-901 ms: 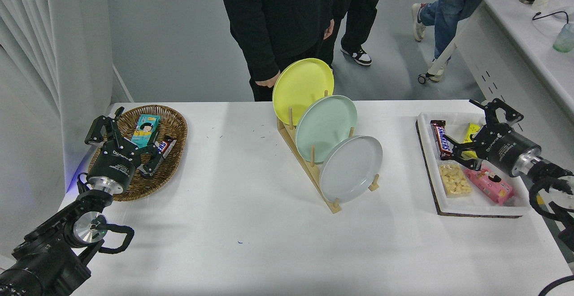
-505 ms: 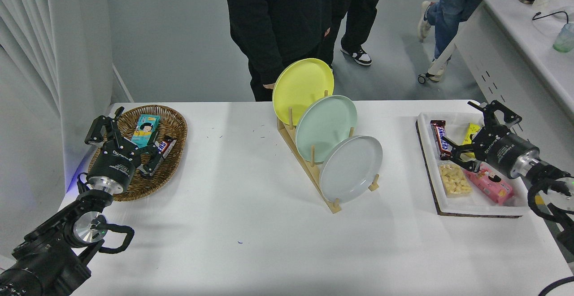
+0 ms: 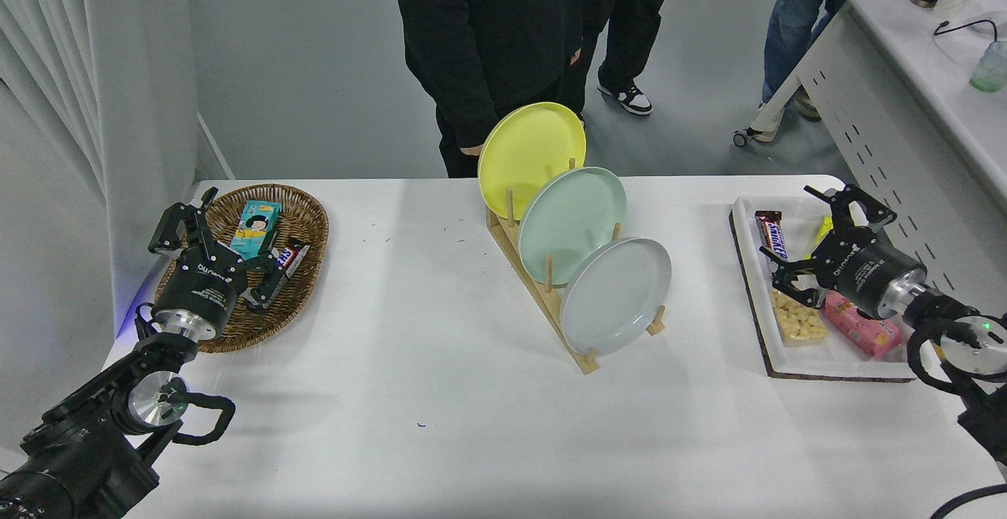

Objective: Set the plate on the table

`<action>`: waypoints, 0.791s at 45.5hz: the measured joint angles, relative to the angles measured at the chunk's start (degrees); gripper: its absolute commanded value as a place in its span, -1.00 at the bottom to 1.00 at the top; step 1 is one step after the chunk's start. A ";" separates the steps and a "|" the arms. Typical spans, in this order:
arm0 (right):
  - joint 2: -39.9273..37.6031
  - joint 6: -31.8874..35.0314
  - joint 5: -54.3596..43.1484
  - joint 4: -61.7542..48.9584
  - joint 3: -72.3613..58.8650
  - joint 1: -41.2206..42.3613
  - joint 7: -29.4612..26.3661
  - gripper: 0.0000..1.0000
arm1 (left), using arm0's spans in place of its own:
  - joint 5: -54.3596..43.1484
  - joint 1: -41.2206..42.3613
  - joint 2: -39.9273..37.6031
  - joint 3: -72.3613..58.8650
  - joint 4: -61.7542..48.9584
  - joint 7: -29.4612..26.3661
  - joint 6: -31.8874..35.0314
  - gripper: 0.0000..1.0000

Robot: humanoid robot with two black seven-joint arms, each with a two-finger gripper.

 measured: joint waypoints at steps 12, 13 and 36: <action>0.73 -0.09 0.00 -0.74 0.04 0.65 -0.05 0.99 | 0.00 0.00 0.00 0.00 0.00 0.00 -0.03 0.96; 0.76 -0.10 0.00 -0.82 0.03 0.74 -0.06 0.99 | 0.00 0.00 0.00 0.00 0.00 0.00 -0.02 0.96; 0.60 0.08 0.59 -2.72 -5.02 1.77 -0.08 0.99 | 0.00 0.00 0.00 0.00 0.00 0.00 0.02 0.96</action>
